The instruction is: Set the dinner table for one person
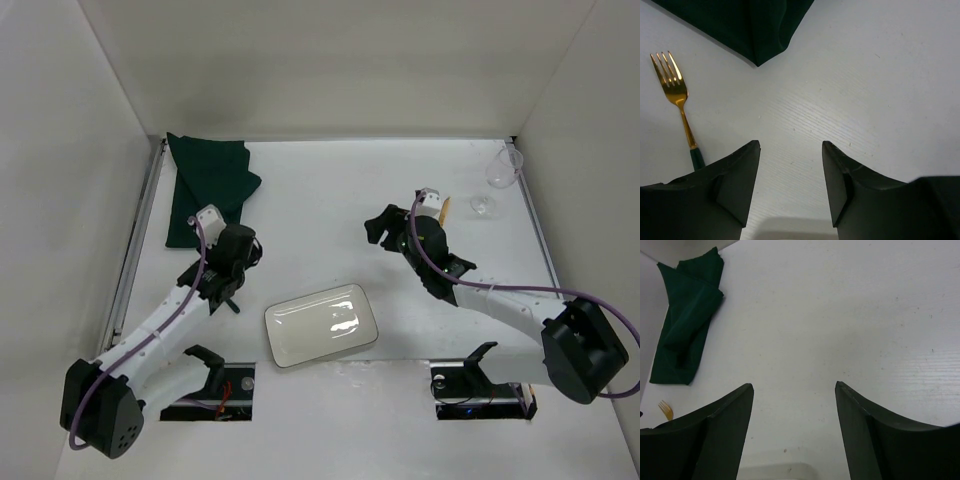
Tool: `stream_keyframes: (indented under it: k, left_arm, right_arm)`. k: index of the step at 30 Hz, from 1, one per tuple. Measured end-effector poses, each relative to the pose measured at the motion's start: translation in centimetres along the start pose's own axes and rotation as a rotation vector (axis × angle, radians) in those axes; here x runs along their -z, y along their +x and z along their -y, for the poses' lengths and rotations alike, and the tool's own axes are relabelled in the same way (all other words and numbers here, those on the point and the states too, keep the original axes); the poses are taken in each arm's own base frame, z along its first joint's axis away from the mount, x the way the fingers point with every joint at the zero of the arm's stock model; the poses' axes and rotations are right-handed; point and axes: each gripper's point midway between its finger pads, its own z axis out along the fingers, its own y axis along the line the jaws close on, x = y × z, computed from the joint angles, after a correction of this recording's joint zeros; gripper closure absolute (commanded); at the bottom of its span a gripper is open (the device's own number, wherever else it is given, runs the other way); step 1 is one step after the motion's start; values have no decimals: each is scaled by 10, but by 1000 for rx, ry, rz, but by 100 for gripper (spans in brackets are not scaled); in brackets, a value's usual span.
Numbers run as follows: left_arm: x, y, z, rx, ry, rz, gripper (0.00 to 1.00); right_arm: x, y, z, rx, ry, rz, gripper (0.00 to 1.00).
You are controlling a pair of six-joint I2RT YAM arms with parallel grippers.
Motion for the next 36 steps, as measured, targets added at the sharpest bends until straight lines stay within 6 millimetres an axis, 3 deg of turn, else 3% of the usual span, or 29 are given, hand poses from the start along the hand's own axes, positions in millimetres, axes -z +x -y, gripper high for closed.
stream_keyframes:
  k: [6, 11, 14, 17, 23, 29, 33, 36]
  left_arm:
    - [-2, -7, 5, 28, 15, 12, 50]
    - [-8, -12, 17, 30, 22, 16, 50]
    - [-15, -16, 26, 49, 25, 20, 50]
    - [-20, -27, 35, 85, 31, 31, 50]
    - [-44, -80, 47, 238, 18, 125, 48]
    - [-92, -113, 18, 320, -105, 170, 48]
    - [-126, -119, -3, 330, -183, 150, 47]
    - [-150, -110, -13, 337, -212, 101, 47]
  right_arm:
    - [0, 2, -2, 0, -12, -9, 36]
    - [1, 2, -10, -7, -52, -14, 78]
    - [2, 6, -10, -13, -69, -26, 89]
    - [3, 10, -10, -14, -79, -41, 88]
    - [3, 11, -11, -15, -93, -51, 74]
    - [3, 13, -13, -15, -105, -63, 49]
    - [4, 15, -15, -14, -115, -71, 44]
    - [4, 16, -16, -13, -122, -77, 44]
